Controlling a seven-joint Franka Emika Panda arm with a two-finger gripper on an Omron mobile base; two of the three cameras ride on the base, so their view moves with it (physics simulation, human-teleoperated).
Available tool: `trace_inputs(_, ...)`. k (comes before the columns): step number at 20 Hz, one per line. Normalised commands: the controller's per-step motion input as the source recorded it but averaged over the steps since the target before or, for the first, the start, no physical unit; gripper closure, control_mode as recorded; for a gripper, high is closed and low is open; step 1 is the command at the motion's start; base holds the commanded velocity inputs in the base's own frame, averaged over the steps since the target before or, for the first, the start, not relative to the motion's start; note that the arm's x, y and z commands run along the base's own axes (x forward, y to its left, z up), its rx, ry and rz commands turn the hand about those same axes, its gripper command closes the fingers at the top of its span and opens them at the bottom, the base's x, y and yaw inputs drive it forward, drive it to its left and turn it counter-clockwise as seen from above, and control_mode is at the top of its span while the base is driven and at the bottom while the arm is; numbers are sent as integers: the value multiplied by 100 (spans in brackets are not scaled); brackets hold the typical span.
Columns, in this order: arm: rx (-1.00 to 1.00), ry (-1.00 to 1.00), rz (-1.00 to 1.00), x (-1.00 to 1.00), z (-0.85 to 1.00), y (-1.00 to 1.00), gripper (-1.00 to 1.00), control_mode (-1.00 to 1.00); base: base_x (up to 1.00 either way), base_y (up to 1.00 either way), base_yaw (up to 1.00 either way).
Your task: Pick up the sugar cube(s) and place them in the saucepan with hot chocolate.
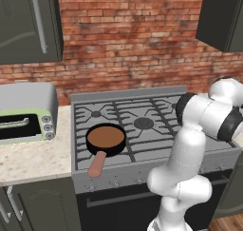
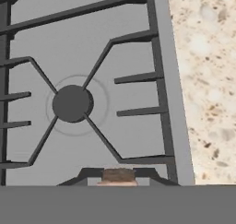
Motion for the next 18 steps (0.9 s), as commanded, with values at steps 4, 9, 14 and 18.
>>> trace_inputs(4,-3,0,0,0,16,100,100,-100,0,0,0)
trace_inputs(9,-2,0,0,0,36,100,100,-100,0,0,0)
trace_inputs(14,-2,0,0,0,38,100,100,-100,0,0,0)
trace_inputs(18,-1,4,0,0,25,100,100,-100,0,0,0)
